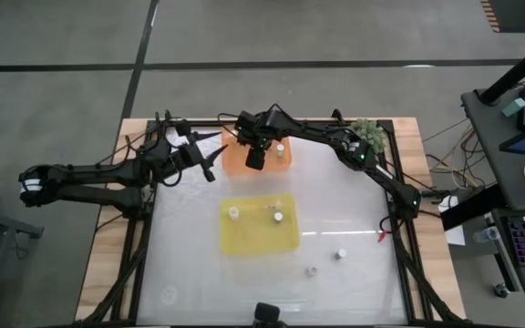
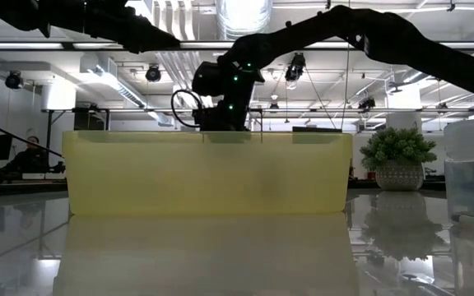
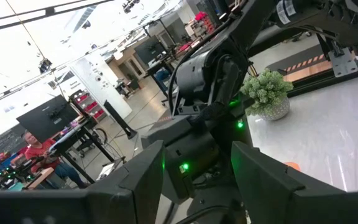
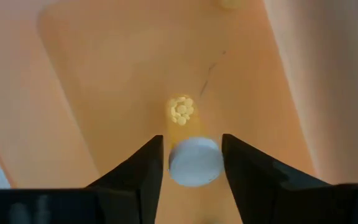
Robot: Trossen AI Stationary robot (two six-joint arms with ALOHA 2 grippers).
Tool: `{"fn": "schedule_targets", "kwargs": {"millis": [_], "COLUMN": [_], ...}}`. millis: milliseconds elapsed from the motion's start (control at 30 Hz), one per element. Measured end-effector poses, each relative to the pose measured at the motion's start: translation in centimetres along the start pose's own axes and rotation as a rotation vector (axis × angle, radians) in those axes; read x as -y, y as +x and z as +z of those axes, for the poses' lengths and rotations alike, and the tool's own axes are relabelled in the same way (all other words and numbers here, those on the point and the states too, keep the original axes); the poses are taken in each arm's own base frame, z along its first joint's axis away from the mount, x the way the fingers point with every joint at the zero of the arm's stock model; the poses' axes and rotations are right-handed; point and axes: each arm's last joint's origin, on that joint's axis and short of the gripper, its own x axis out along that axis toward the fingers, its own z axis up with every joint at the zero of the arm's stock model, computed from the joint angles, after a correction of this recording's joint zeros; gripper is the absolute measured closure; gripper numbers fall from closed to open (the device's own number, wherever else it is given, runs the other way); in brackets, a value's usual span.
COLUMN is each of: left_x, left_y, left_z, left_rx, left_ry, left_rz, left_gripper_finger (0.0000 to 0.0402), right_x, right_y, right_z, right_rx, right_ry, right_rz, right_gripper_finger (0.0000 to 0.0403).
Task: Pick and place medicine bottles into bin by pill shape (circle, oval)
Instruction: Put the yellow tablet bottle into the orange bin, then put the transparent capsule bottle into the yellow bin
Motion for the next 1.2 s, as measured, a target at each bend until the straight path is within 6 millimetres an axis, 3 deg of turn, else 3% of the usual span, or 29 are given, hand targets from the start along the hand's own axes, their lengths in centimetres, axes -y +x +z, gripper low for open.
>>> {"fn": "schedule_targets", "kwargs": {"millis": [233,567,867,1200], "left_x": [0.0,0.0,0.0,0.0], "left_y": [0.0,0.0,0.0,0.0], "left_z": [0.0,0.0,0.0,0.0], "left_rx": [0.000,0.000,-0.001,0.000], "left_ry": [0.000,0.000,0.000,-0.001], "left_rz": [0.000,0.000,0.000,-0.001], "left_gripper_finger": [0.0230,0.0230,0.0230,0.0230], "right_x": [0.3,0.4,-0.2,-4.2], "right_y": [0.0,-0.3,-4.9,-11.4], "right_z": [0.1,0.2,-0.3,-1.1], "right_rx": [0.017,0.027,0.004,-0.003], "right_ry": [0.017,-0.001,-0.006,-0.027], "right_rz": [-0.008,-0.011,-0.002,0.030], "right_gripper_finger": [0.0216,0.0215,0.0226,0.0246]}}
